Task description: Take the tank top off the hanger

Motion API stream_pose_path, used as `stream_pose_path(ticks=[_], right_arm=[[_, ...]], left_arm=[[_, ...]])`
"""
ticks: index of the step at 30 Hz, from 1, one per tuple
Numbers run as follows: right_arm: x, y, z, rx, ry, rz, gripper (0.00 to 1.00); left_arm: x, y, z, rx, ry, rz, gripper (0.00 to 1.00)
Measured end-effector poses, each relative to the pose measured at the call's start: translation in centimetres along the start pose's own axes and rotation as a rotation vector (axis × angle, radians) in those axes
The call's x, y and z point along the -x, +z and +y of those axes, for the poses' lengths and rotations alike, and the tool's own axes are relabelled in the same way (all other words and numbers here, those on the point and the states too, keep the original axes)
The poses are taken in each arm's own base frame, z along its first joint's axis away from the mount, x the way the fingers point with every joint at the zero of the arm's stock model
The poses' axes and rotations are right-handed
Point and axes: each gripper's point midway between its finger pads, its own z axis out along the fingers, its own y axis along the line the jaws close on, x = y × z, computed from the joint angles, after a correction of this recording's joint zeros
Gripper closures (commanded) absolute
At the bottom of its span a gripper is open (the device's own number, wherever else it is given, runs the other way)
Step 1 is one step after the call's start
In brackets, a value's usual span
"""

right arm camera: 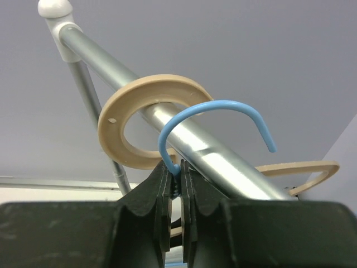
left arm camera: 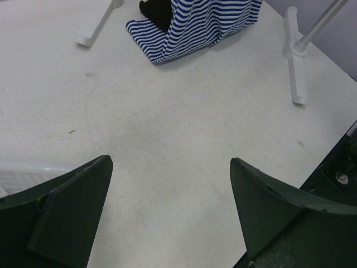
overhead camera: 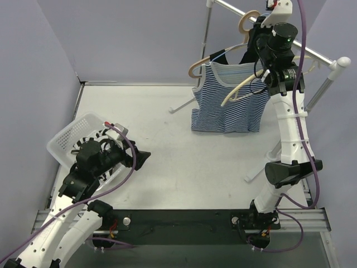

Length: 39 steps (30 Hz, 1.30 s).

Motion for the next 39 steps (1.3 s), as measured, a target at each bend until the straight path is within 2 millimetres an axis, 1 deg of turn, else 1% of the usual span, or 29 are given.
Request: stream_pose_path(ticks=[3,8,12,14,17,20,23,27,29,31,33,34,36,39], right_arm=[[0.7,-0.5,0.0,0.006,0.002,-0.009,1.0],[0.0,-0.7,0.3,0.02,0.001,0.022,1.0],[0.2,-1.2,1.2,0.06,0.019,0.03,1.0],[0.4,-1.8,2.0,0.08,0.025,0.028,1.0],[0.7,-3.4,4.4,0.114,-0.004,0.026,1.0],[1.4,-5.7,7.8,0.185,-0.029,0.009,1.0],[1.7,-7.9,10.5,0.254,-0.029,0.004,1.0],[1.3,-10.4,12.8,0.304,-0.02,0.007,1.0],[1.1,-11.8,14.1,0.331,-0.017,0.009,1.0],[1.0,-12.9,15.1,0.356,-0.017,0.011,1.0],[0.8,-13.6,15.6,0.367,-0.022,0.015,1.0],[0.7,-13.8,15.6,0.362,-0.031,0.016,1.0],[0.4,-13.7,14.8,0.329,-0.051,0.018,1.0],[0.5,-12.8,12.8,0.257,-0.078,0.013,1.0]], left_arm=[[0.1,0.0,0.0,-0.002,0.0,-0.004,0.03],[0.2,-0.1,0.0,-0.003,0.0,-0.008,0.03],[0.2,-0.1,0.1,-0.004,-0.002,-0.008,0.03],[0.2,-0.1,0.2,-0.002,-0.003,-0.009,0.03],[0.2,-0.1,0.2,-0.001,-0.005,-0.01,0.03],[0.2,-0.1,0.2,-0.005,-0.007,-0.01,0.03],[0.2,-0.1,0.2,-0.003,-0.022,-0.011,0.03],[0.3,0.0,0.1,-0.009,-0.032,-0.015,0.03],[0.3,0.0,-0.3,-0.026,-0.036,-0.011,0.03],[0.7,-0.2,-0.6,-0.04,-0.035,-0.013,0.03],[1.8,-0.4,-1.1,-0.053,-0.029,-0.025,0.03],[2.4,-0.5,-1.3,-0.058,-0.024,-0.036,0.03],[3.6,-0.8,-1.6,-0.065,-0.015,-0.056,0.03],[4.7,-1.0,-1.9,-0.07,-0.008,-0.077,0.03]])
